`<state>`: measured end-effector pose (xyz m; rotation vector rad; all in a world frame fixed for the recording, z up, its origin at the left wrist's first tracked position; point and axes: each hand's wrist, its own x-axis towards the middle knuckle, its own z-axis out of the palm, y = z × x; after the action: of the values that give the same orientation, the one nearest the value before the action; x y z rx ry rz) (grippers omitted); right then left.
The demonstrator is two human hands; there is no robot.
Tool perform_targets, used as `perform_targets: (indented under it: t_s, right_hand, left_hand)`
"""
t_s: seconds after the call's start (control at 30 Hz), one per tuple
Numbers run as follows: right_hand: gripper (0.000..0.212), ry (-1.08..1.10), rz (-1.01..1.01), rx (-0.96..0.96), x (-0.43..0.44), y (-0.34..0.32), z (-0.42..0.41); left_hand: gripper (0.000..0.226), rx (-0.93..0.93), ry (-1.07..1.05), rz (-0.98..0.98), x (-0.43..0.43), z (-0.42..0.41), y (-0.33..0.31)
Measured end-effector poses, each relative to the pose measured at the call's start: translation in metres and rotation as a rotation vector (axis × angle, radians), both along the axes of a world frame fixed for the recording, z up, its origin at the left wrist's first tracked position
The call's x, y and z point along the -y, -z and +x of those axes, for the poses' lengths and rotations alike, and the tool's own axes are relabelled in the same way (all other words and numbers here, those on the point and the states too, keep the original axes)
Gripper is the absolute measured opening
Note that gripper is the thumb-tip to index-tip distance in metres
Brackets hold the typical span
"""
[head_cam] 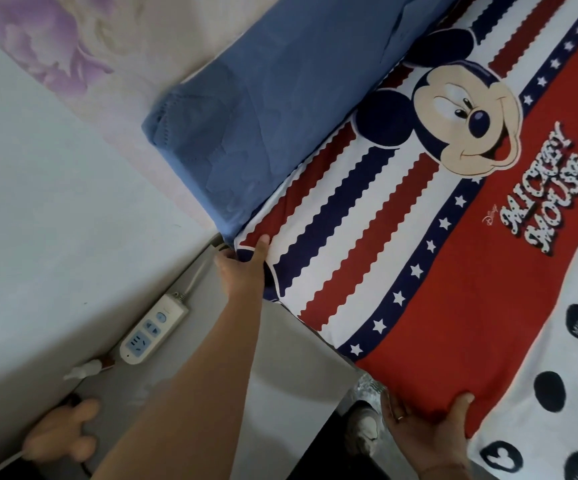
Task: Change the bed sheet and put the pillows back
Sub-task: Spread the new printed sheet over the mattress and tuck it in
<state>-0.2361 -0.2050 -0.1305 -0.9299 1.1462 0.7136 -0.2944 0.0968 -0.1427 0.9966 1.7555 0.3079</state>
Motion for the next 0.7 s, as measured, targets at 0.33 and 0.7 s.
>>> perform_targets:
  t_s: [0.33,0.7]
  right_hand:
    - [0.026,-0.941,-0.636,0.749,-0.002,-0.09,0.045]
    - [0.079,-1.629,-1.191,1.065,-0.037,0.011,0.117]
  left_hand:
    - [0.059,-0.176,1.145,0.966,0.122,0.08,-0.043]
    - [0.072,-0.546,1.402,0.967,0.077,0.08,0.02]
